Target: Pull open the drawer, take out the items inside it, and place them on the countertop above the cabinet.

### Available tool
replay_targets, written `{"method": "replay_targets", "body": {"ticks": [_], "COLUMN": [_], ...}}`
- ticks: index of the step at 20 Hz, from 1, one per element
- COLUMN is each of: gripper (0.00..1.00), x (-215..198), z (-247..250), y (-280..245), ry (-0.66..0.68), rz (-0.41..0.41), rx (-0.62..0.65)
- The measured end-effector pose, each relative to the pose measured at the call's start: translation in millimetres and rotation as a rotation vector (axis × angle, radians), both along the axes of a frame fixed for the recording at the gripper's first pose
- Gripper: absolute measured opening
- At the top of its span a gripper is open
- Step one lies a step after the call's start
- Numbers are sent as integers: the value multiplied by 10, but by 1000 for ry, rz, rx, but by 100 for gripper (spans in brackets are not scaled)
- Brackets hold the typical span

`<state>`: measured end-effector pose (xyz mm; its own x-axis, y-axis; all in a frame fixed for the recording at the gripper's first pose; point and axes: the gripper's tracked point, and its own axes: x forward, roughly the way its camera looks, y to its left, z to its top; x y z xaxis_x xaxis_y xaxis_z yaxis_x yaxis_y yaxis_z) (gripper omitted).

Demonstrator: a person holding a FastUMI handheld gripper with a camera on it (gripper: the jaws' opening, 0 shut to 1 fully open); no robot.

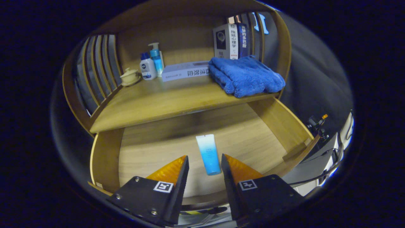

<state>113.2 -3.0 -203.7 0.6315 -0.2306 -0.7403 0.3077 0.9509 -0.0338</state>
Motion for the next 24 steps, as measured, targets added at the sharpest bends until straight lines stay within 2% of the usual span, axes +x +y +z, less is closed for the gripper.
{"method": "replay_targets", "body": {"ticks": [6, 9, 15, 17, 19, 24], "gripper": [61, 61, 61, 60, 56, 55], "x": [70, 20, 29, 39, 39, 111], "z": [-158, -213, -311, -337, -392, -554], "y": [67, 52, 115, 62, -19, -204], "ry": [70, 151, 245, 264, 293, 344], "rz": [3, -23, -19, -29, -41, -84], "rx": [17, -2, -22, -36, -44, -7]}}
